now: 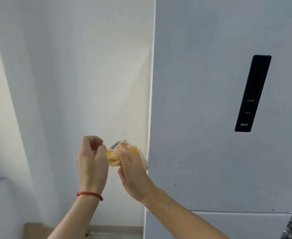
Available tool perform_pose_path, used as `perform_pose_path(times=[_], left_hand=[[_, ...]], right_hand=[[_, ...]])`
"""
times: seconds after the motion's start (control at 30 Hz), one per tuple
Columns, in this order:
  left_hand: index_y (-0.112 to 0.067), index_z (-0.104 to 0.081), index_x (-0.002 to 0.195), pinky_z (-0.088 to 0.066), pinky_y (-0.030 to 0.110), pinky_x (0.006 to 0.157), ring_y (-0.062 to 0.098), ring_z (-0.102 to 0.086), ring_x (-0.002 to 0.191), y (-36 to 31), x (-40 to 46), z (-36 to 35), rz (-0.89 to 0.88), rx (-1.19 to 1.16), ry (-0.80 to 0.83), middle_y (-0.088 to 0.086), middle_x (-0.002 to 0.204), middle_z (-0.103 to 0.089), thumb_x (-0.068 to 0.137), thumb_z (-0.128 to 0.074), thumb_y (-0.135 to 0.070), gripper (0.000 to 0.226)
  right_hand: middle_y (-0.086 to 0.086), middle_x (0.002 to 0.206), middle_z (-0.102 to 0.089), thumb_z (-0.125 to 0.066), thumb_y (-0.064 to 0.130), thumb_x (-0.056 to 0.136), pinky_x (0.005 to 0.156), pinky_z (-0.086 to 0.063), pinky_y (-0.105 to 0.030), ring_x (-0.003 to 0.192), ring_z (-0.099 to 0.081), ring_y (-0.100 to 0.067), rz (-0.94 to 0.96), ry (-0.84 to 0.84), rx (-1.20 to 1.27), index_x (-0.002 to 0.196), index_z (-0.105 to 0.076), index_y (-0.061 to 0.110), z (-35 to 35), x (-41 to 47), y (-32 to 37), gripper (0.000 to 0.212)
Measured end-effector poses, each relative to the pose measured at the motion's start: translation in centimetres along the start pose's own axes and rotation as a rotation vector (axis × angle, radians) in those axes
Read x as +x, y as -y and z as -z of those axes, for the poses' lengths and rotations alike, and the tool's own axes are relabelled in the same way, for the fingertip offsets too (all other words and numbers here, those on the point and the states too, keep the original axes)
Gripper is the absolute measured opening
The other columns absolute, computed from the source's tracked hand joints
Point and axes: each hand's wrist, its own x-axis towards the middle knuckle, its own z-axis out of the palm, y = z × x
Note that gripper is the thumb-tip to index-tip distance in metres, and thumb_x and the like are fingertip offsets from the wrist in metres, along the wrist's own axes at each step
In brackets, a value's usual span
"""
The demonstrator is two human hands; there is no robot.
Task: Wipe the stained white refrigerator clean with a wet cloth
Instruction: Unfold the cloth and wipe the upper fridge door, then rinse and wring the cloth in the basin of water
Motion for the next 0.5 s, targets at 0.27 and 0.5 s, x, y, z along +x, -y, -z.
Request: perform_pose_path(times=[0.27,0.5], left_hand=[[-0.026,-0.054,0.132,-0.046,0.037,0.097,0.017,-0.056,0.115,7.5,-7.8,10.6,0.494,0.230,0.033,0.000,0.127,-0.059,0.100,-0.049,-0.031,0.033],[-0.015,-0.053,0.131,-0.060,0.045,0.088,0.019,-0.067,0.110,7.9,-21.9,23.7,0.880,-0.004,-0.334,0.001,0.122,-0.065,0.097,-0.065,-0.041,0.044]], right_hand=[[-0.014,0.091,-0.067,-0.044,0.013,0.102,0.073,-0.058,-0.036,0.081,-0.067,-0.023,-0.823,0.358,1.209,0.095,-0.068,0.004,-4.8,-5.7,5.1,0.026],[-0.027,0.107,-0.069,-0.042,0.034,0.098,0.093,-0.055,-0.045,0.100,-0.068,-0.038,-1.021,0.908,1.680,0.106,-0.072,-0.005,-12.1,-11.8,14.6,0.050]])
